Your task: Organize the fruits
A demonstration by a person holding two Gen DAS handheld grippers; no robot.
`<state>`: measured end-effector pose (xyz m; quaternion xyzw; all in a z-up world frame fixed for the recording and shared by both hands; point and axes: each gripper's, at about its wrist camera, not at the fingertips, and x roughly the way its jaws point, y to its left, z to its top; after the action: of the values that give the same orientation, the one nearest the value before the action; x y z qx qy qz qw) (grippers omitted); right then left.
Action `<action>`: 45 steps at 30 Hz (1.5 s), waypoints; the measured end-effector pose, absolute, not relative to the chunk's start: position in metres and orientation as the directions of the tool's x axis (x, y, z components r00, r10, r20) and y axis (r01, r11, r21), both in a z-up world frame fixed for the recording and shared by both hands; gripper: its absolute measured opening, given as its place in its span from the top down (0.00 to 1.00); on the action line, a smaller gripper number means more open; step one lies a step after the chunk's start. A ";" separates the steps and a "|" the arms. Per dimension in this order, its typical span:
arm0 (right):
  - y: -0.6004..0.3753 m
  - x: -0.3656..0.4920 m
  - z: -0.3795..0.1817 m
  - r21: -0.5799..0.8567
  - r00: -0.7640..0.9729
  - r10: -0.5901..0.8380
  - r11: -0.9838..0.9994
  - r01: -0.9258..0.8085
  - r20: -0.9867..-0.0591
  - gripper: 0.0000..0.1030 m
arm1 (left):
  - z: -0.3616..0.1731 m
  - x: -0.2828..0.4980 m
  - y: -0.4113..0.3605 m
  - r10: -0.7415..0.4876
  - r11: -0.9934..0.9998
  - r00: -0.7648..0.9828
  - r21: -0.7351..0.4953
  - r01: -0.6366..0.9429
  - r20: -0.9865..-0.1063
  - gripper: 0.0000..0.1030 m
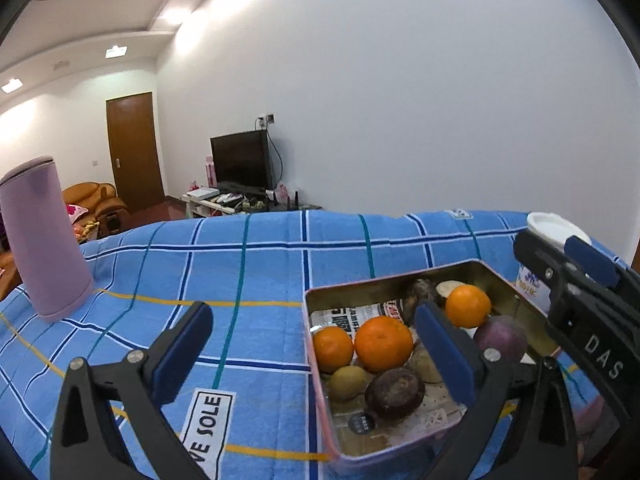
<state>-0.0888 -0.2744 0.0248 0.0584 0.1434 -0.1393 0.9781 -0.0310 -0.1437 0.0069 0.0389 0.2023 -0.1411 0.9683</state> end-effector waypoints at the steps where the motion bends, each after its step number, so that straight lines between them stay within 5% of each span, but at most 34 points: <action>1: -0.273 -0.092 0.026 0.069 0.919 -0.261 0.953 0.293 -0.295 0.34 | 0.007 -0.032 -0.141 -0.254 0.959 0.882 0.016 0.284 -0.396 0.00; 28: -0.244 -0.165 0.032 0.045 0.900 -0.379 0.917 0.397 -0.217 0.33 | 0.015 -0.085 -0.112 -0.270 0.958 0.916 0.018 0.288 -0.297 0.00; 31: -0.245 -0.170 0.033 0.053 0.900 -0.388 0.913 0.405 -0.199 0.24 | 0.015 -0.088 -0.115 -0.271 0.956 0.918 0.031 0.292 -0.288 0.00; 45: -0.246 -0.167 0.032 0.049 0.900 -0.385 0.914 0.402 -0.205 0.24 | 0.016 -0.087 -0.119 -0.262 0.957 0.918 0.045 0.287 -0.297 0.00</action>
<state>-0.1666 -0.2465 0.0323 0.0450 0.0958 -0.2022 0.9736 -0.0866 -0.1188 0.0155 0.0440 0.1456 -0.1403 0.9784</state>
